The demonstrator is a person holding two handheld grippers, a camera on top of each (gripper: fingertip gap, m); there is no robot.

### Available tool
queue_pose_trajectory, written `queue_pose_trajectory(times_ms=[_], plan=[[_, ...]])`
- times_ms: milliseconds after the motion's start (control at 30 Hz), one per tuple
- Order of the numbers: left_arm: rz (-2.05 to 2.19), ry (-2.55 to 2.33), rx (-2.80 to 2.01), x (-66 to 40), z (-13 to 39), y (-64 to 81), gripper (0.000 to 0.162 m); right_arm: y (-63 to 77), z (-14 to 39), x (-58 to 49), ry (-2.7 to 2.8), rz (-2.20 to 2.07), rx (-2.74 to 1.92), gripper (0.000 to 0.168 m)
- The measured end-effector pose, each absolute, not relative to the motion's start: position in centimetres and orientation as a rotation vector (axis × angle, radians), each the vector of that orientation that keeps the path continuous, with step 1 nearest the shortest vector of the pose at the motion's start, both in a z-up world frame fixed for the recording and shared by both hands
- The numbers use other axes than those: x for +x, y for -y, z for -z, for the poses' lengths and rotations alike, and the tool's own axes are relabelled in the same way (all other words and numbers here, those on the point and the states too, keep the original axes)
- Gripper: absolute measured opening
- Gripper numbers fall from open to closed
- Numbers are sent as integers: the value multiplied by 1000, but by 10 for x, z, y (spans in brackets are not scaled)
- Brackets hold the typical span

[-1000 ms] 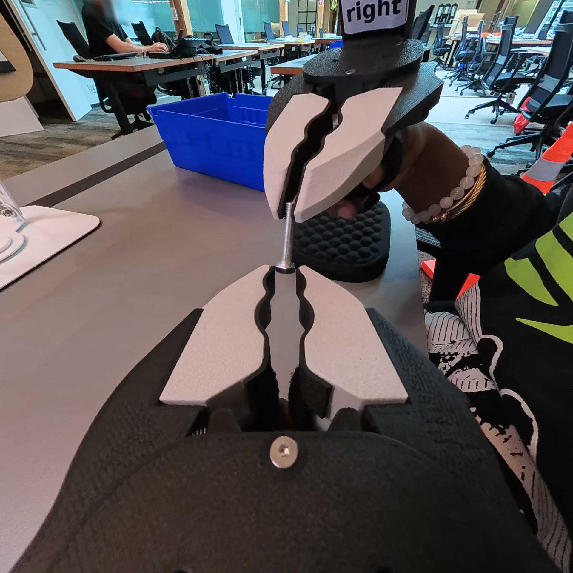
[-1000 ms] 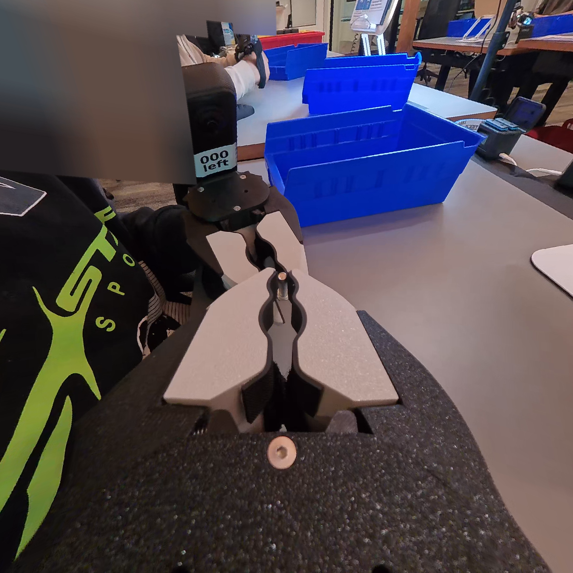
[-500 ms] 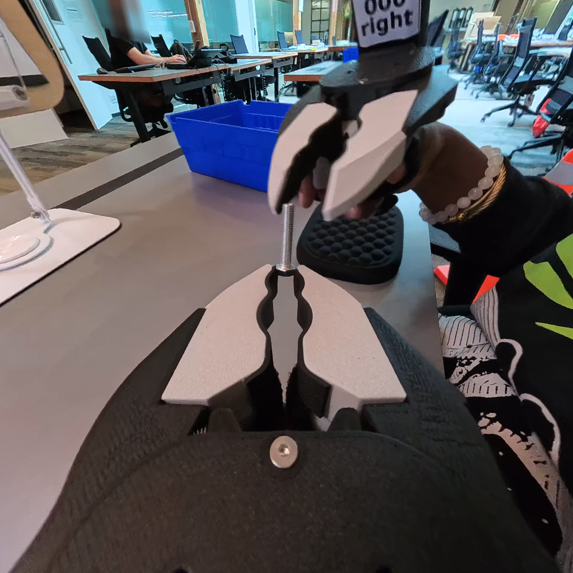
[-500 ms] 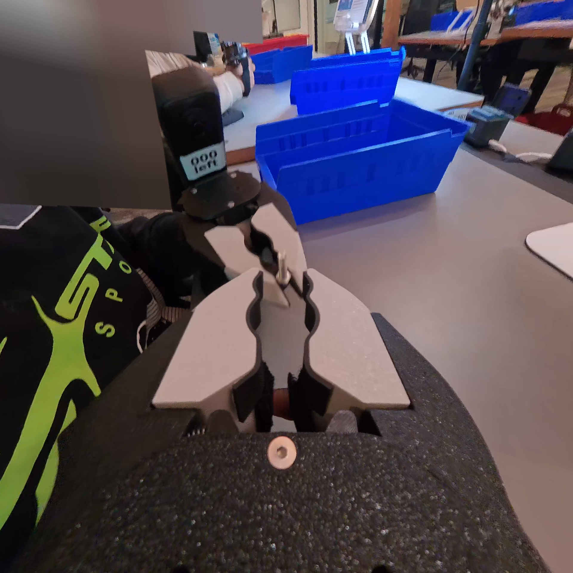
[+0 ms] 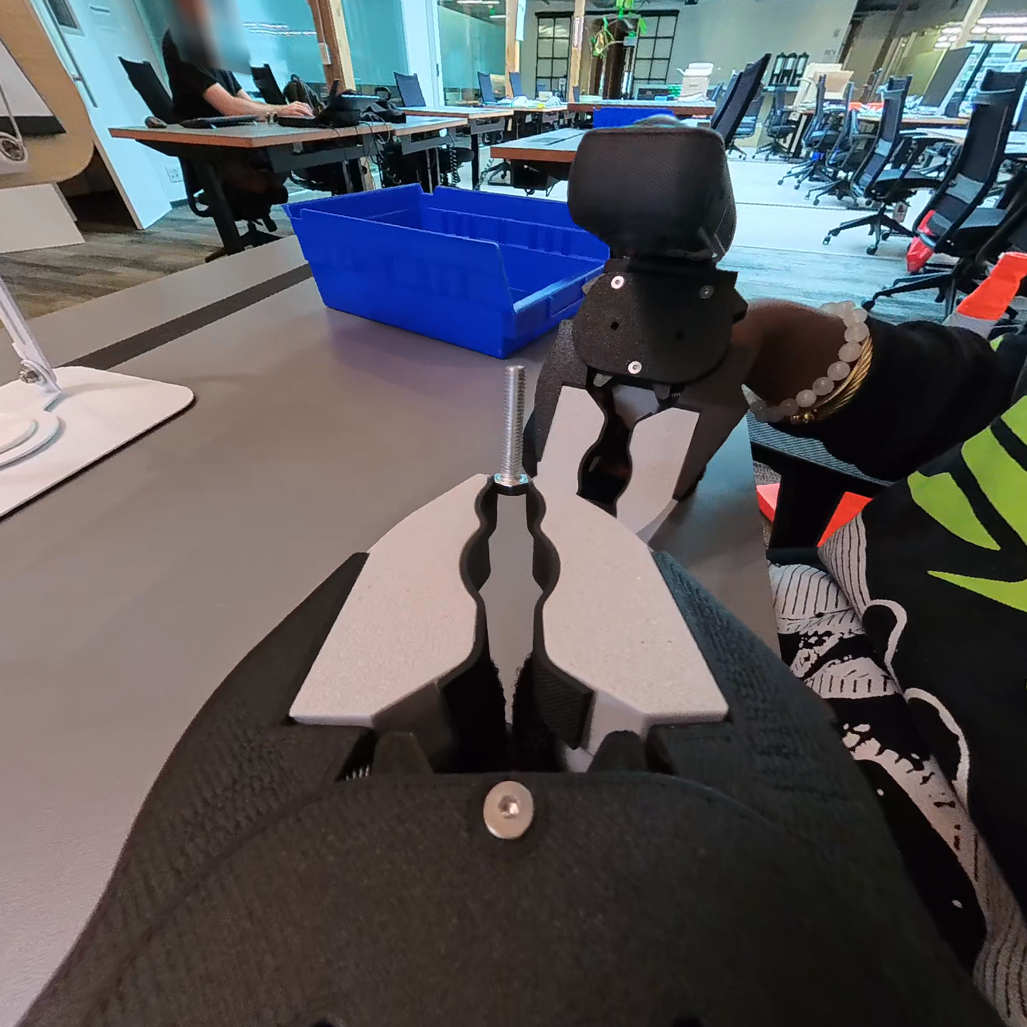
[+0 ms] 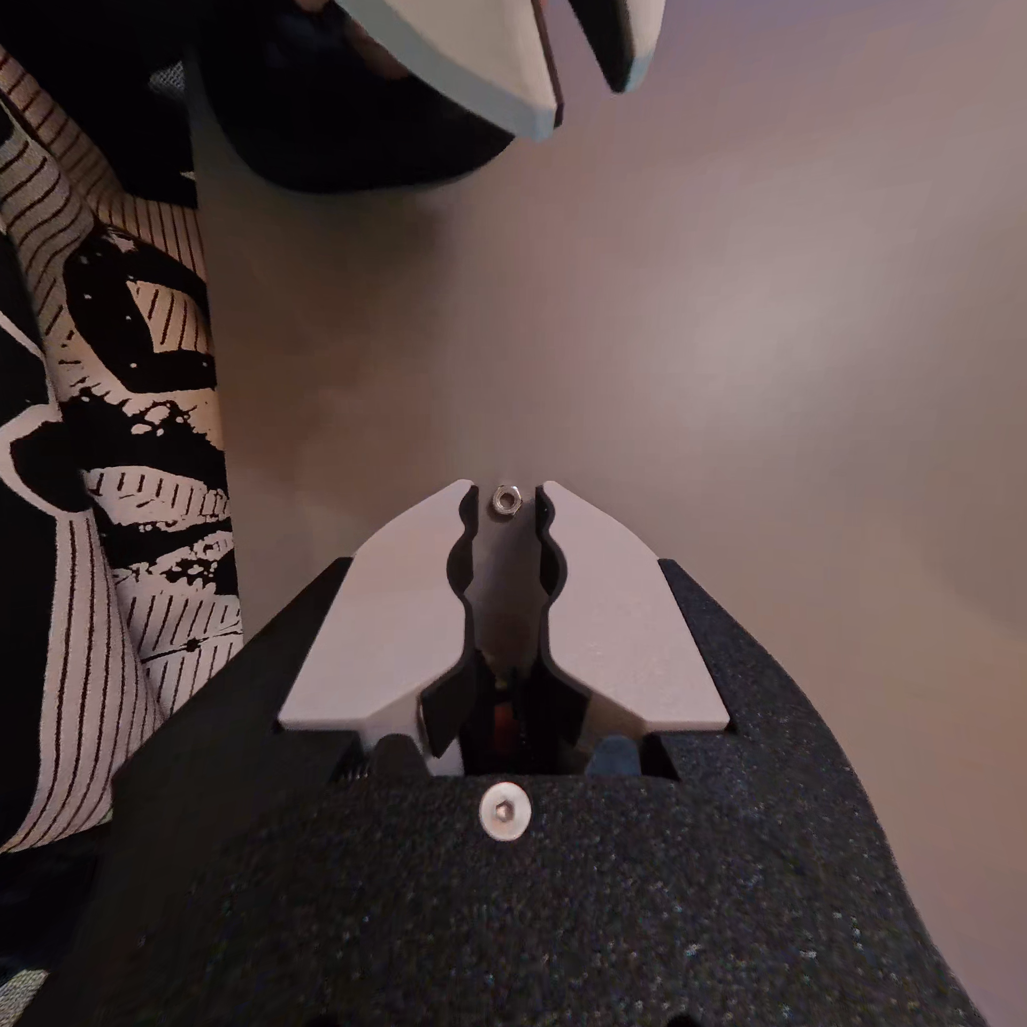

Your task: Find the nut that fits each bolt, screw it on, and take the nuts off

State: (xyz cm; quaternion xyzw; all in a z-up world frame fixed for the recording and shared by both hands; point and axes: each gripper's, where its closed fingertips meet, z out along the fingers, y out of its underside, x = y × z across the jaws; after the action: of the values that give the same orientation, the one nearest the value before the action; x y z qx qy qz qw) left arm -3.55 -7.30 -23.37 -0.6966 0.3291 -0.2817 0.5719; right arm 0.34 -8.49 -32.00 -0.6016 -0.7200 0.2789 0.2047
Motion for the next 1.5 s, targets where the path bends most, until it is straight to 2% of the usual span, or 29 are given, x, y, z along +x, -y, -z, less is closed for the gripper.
queue_pose_trajectory(times_ms=[400, 733, 833, 1000, 1100, 1500], plan=[[675, -787, -1635, -34, 235, 75, 10, 86, 322, 7, 2269, -789, -1361, 17], [684, -779, -1639, -35, 235, 73, 10, 87, 323, 5, 2298, -828, -1335, 11], [684, -753, -1612, -34, 230, 71, 10, 83, 296, 4, 2208, -923, -1293, 10], [958, -746, -1535, -20, 216, 85, 10, 80, 190, 1, 2045, -1099, -1020, 10], [1047, -790, -1518, -14, 216, 95, 10, 92, 156, -4, 2118, -1120, -883, 10], [1028, -903, -1478, -5, 218, 107, 10, 112, 171, -26, 2470, -1103, -784, 10]])
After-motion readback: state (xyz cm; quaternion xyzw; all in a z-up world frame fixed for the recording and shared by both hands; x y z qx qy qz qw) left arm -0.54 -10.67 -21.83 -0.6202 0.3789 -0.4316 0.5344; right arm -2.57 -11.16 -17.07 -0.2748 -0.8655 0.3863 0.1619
